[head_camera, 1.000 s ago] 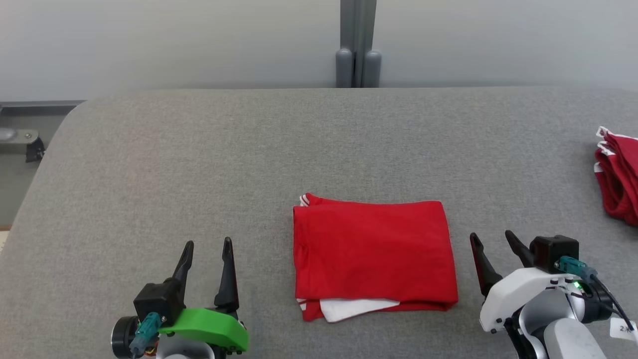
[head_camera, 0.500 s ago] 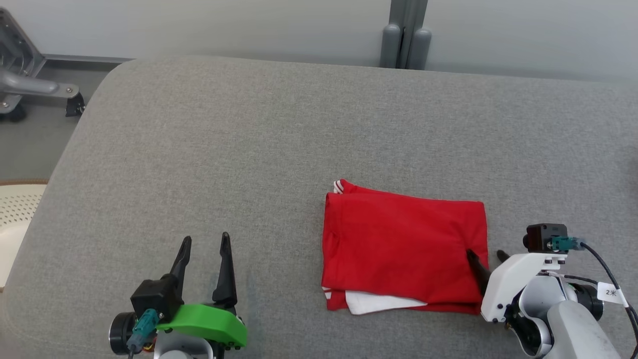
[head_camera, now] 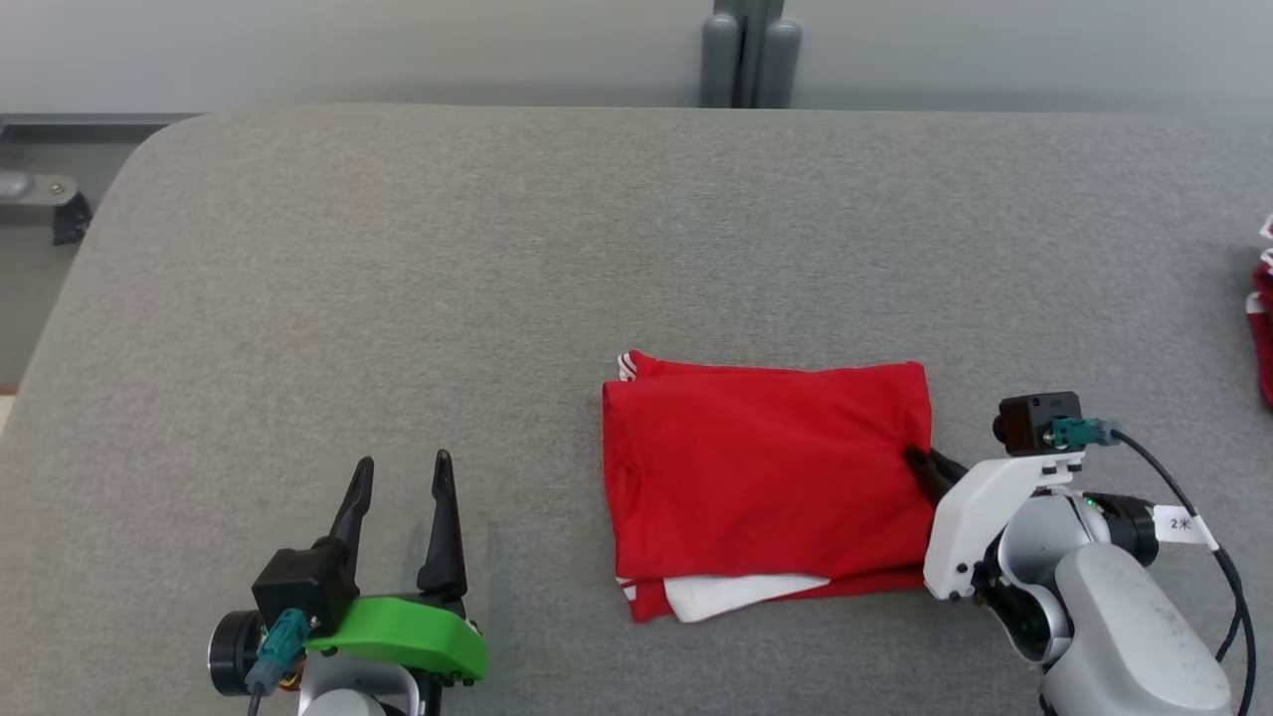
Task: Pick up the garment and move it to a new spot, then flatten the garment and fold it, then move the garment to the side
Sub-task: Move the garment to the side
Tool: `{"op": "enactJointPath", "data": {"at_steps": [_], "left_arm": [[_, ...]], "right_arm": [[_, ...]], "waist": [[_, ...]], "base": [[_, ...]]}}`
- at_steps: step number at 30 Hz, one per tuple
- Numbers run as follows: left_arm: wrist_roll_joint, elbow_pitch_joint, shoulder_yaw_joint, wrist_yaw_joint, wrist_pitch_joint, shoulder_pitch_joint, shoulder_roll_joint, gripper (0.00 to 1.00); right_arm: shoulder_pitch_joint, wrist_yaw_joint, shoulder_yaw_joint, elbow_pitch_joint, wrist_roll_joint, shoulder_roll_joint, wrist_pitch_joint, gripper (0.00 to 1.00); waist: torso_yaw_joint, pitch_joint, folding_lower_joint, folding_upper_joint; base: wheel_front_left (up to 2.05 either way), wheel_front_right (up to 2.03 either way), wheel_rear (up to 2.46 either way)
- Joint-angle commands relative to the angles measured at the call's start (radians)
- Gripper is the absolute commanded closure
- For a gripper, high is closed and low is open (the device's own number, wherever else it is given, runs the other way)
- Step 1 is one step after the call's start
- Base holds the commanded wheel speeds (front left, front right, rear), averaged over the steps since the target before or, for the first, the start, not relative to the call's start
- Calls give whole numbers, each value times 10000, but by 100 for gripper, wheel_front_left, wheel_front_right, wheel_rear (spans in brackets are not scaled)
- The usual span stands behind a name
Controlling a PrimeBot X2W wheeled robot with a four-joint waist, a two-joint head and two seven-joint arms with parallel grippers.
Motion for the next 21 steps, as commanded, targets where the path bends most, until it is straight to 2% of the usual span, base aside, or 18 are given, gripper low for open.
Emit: {"op": "enactJointPath", "data": {"at_steps": [1, 11, 15, 21], "left_arm": [[62, -25, 10, -44, -25, -116, 10, 0], [282, -218, -181, -217, -14, -393, 14, 0], [383, -196, -218, -270, -14, -599, 104, 0], [492, -75, -278, -254, -13, -829, 238, 0]], "right_arm": [[-155, -16, -76, -41, 27, -230, -117, 100], [-460, -14, -747, -768, -81, -1270, -169, 100], [-590, -13, -1076, -1045, -82, -1262, -224, 100], [-710, -13, -1284, -1187, -206, -969, -417, 100]], "waist": [[-810, 92, 0, 0], [-3422, 504, 0, 0], [-4253, 732, 0, 0], [-4895, 862, 0, 0]], "base": [[0, 0, 0], [0, 0, 0], [0, 0, 0], [0, 0, 0]]}}
